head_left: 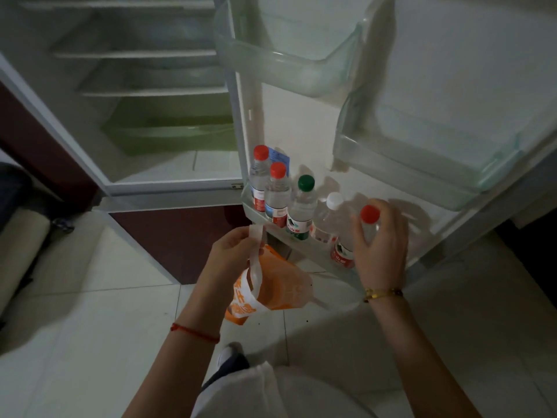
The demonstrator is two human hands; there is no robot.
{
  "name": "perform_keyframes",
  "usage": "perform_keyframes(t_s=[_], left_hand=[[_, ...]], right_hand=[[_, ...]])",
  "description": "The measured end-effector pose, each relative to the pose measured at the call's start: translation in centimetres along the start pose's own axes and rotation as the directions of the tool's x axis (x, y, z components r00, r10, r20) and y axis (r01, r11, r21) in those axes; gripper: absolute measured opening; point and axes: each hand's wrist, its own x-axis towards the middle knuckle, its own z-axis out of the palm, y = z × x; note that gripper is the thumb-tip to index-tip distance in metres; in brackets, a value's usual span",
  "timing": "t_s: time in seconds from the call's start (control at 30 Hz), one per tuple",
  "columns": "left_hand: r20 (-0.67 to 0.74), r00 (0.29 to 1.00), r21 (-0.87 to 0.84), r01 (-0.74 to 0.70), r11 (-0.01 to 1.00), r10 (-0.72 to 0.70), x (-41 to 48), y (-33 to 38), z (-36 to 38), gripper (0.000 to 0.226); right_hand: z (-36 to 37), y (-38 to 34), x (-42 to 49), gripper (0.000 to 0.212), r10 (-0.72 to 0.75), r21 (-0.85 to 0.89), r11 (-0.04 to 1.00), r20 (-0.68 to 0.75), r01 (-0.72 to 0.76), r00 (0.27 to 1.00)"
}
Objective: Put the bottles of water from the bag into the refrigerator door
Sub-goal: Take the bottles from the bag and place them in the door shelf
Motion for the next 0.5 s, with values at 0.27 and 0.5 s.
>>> perform_keyframes(t_s=[0.27,0.5], left_hand=[[-0.128,0.992,0.005,-0.002,1.000,0.003,0.6,-1.2,-3.4,0.017],[-0.266,0.962,0.155,-0.028,0.988,0.069,1.8,-2.2,-8.7,0.025]], right_hand=[[3.2,-3.6,-1.5,0.021,-0.211,0.152,0.966,-0.005,0.209,0.978],[6.2,-7.1,-1.6,0.026,-0.262,0.221,0.944,0.057,0.243,0.964]])
